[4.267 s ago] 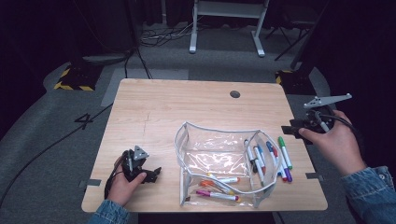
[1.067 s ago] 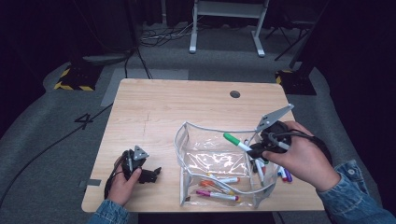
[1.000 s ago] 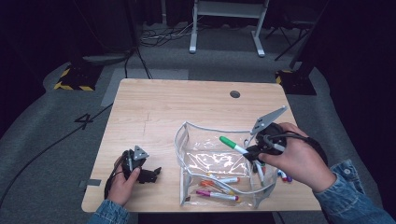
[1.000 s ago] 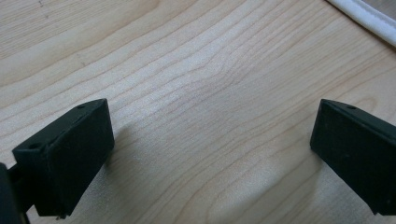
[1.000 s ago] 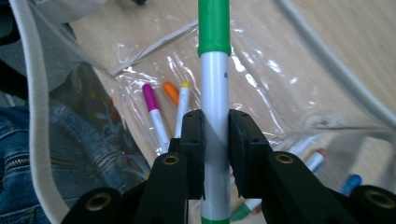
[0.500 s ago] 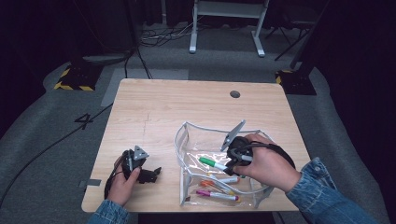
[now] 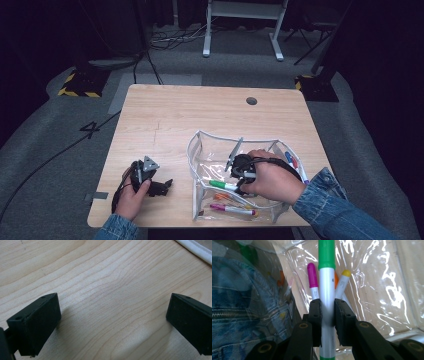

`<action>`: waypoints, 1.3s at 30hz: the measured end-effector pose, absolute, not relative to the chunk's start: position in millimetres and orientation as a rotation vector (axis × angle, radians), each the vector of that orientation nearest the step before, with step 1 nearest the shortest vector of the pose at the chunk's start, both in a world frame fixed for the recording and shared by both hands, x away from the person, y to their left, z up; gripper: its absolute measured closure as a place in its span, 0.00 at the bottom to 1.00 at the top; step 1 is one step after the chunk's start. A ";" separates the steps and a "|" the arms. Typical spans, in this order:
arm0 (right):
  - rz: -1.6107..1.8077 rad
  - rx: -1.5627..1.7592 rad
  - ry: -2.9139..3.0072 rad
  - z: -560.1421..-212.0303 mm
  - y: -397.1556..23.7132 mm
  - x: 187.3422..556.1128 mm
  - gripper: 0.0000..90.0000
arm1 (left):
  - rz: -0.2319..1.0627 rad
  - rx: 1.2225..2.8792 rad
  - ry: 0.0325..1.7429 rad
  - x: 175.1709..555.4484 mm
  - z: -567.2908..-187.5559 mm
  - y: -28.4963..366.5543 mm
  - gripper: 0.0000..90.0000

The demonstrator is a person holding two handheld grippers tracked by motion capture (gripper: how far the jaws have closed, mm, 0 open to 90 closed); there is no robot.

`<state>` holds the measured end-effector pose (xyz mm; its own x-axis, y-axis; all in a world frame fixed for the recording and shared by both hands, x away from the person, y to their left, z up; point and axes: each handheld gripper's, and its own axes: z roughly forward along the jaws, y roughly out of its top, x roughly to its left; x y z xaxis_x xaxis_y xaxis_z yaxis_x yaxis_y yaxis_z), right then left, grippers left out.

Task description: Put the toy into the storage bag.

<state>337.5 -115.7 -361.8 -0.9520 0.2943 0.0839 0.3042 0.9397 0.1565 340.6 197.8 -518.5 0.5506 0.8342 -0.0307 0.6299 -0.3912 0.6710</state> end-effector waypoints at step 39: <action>-0.820 -0.661 -3.066 -303.6 -163.9 345.0 0.61 | 0.413 2.150 1.173 340.6 -518.4 197.9 0.00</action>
<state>345.0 -163.9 -303.6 -0.9120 0.4101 0.0085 0.3597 0.7894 0.4975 340.6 197.9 -518.4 0.5512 0.8338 -0.0307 0.6305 -0.3921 0.6699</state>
